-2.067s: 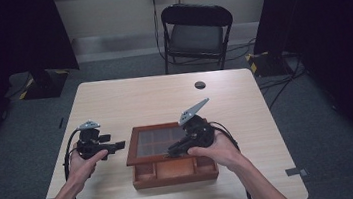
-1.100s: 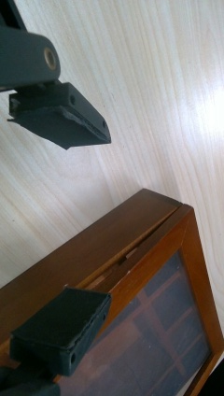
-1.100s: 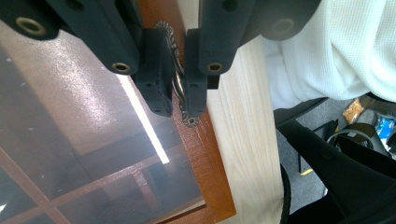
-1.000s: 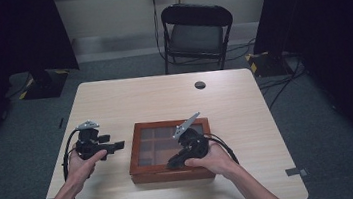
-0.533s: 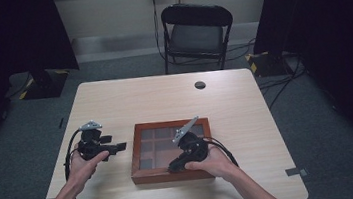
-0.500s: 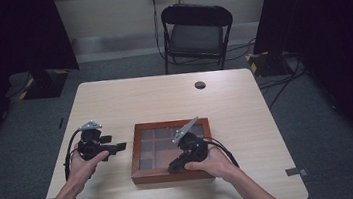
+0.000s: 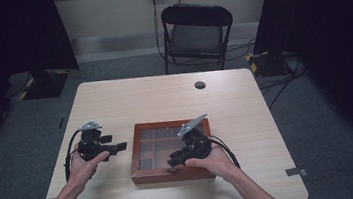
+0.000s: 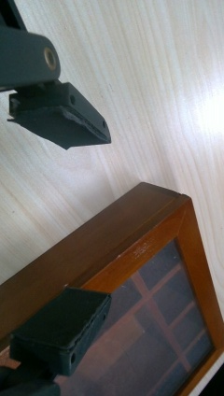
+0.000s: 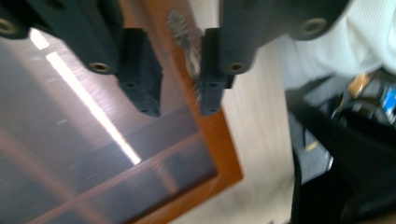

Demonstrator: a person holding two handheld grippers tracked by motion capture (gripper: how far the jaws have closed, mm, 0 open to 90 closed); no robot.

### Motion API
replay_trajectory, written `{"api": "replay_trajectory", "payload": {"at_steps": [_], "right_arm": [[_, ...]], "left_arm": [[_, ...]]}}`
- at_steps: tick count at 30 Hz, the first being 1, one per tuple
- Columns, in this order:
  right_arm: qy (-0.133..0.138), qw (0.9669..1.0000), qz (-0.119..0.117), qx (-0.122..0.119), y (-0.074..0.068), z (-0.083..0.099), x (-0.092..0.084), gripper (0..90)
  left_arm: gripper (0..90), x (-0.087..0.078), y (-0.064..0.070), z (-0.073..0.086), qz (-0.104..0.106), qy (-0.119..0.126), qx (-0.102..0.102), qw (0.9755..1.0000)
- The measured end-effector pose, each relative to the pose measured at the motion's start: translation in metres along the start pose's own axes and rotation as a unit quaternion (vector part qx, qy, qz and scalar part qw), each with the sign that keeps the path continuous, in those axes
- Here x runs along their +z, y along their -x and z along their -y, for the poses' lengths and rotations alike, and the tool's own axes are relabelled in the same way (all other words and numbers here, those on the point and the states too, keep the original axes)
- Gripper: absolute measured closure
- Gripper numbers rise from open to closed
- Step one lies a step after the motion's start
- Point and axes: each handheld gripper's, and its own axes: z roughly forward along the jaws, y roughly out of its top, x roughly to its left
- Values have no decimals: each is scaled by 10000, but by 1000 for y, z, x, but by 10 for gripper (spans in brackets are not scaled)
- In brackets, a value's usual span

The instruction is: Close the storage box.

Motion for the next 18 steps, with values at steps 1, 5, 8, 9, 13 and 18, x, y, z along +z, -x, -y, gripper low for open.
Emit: {"api": "replay_trajectory", "payload": {"at_steps": [1,5,8,9,13,18], "right_arm": [[125,9999,63,20,1,-1,-3,645],[558,9971,483,207,6,-3,-21,504],[685,9944,731,323,12,-3,-34,400],[783,9929,795,415,16,-1,-40,383],[1052,9839,1234,751,26,9,-66,296],[1256,9668,1855,1229,36,30,-92,233]], "left_arm": [[195,0,0,0,9,9,-4,10000],[196,-2,0,0,-36,-3,20,10000],[195,-5,0,1,-153,-49,69,9998],[195,-7,0,1,-164,-22,37,9999],[196,-15,-3,3,-324,-82,144,9993],[195,-21,-14,11,-430,-146,28,9990]]}}
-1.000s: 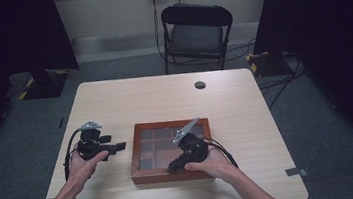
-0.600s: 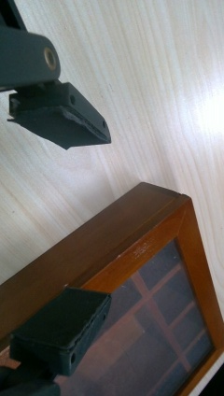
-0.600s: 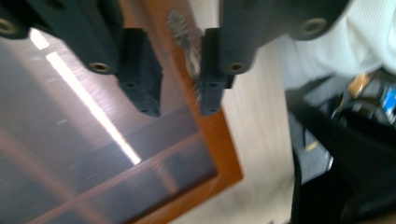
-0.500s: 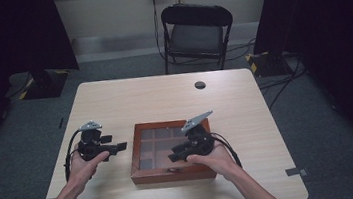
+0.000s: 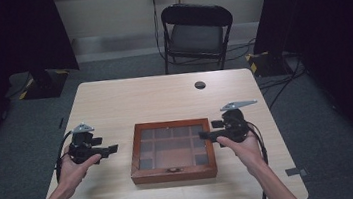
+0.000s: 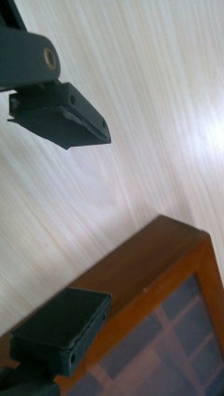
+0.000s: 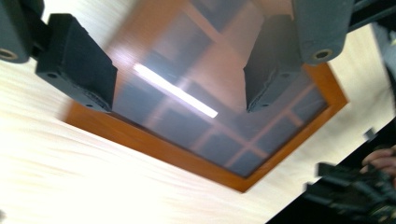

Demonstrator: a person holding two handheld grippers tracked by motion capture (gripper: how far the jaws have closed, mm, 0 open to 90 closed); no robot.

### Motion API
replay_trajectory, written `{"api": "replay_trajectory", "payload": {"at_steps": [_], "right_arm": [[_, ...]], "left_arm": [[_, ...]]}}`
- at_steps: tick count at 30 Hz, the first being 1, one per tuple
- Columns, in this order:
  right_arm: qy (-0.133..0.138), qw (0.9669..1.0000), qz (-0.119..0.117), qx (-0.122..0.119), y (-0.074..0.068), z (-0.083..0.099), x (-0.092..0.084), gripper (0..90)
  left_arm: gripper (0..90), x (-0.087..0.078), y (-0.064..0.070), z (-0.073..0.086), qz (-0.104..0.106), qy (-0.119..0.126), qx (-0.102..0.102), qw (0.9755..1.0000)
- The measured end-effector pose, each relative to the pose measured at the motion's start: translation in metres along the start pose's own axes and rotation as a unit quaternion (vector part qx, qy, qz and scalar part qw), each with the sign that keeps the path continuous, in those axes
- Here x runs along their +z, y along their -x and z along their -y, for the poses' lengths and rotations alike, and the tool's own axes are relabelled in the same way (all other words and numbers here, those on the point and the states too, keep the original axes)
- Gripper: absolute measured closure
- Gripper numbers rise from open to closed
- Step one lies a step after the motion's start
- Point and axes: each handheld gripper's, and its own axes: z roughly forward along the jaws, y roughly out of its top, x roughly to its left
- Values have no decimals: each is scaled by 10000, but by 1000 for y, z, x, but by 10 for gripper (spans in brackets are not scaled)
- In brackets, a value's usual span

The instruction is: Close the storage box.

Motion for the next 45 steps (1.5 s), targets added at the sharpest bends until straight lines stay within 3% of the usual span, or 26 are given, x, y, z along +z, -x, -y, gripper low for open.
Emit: {"api": "replay_trajectory", "payload": {"at_steps": [4,11,15,22,26,29,31,34,36,39,45], "right_arm": [[9,9987,460,236,24,14,-17,148],[-209,9936,923,611,53,45,-29,150],[-327,9887,1187,852,65,67,-36,150],[-449,9751,1871,1098,82,89,-32,150],[-621,9688,2094,1171,87,95,-26,150],[-764,9648,2251,1128,86,99,-18,150],[-751,9632,2333,1100,85,101,-13,139],[-694,9567,2745,670,82,104,-6,119],[-642,9574,2750,603,79,107,-2,50],[-583,9566,2789,620,77,109,1,13],[-341,9580,2794,550,75,114,4,0]], "left_arm": [[195,-3,-8,6,-51,-106,-57,9999],[183,2,-25,17,-292,-360,-219,9987],[183,4,-31,21,-381,-453,-349,9976],[185,14,-32,28,-440,-748,-333,9957],[185,19,-29,30,-619,-855,-141,9943],[175,24,-26,32,-894,-819,19,9926],[165,27,-27,35,-1036,-589,-12,9929],[153,29,-27,38,-1244,-413,-42,9914],[126,32,-26,40,-1342,-321,-25,9904],[6,38,-24,43,-1322,-206,73,9910],[0,39,-25,45,-1270,-57,126,9918]]}}
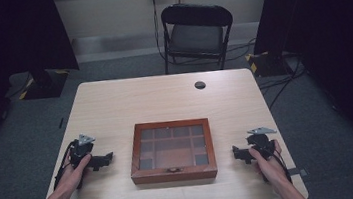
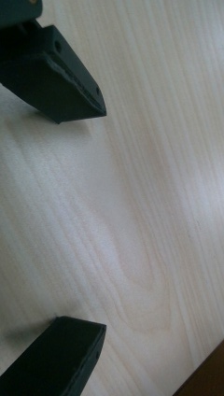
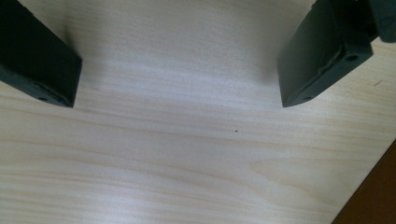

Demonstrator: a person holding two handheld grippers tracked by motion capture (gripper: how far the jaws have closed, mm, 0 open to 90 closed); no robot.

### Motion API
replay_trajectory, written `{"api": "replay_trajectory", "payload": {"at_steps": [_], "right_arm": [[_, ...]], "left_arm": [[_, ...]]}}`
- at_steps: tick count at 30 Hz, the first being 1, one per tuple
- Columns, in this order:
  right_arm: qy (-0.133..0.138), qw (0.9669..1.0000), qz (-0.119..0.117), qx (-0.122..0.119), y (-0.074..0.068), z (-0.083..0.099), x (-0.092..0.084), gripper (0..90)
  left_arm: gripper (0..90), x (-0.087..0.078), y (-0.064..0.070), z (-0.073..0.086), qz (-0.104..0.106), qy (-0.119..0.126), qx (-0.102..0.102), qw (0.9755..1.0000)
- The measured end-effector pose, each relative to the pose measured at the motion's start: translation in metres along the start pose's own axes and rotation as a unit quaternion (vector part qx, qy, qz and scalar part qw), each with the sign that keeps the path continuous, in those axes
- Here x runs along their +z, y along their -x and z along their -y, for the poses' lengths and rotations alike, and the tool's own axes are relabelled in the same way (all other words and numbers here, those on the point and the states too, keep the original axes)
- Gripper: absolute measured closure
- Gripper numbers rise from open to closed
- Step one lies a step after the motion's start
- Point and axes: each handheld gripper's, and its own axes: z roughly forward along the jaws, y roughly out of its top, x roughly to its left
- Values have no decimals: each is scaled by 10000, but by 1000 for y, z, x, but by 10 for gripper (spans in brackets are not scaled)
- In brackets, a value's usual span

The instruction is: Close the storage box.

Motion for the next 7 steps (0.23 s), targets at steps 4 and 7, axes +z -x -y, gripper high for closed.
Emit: {"api": "replay_trajectory", "payload": {"at_steps": [4,7], "right_arm": [[152,9999,-39,-8,-1,2,1,0],[152,9999,-37,-8,-1,2,1,0]], "left_arm": [[0,1,-1,0,43,48,21,10000],[0,1,-1,0,45,51,29,10000]]}}
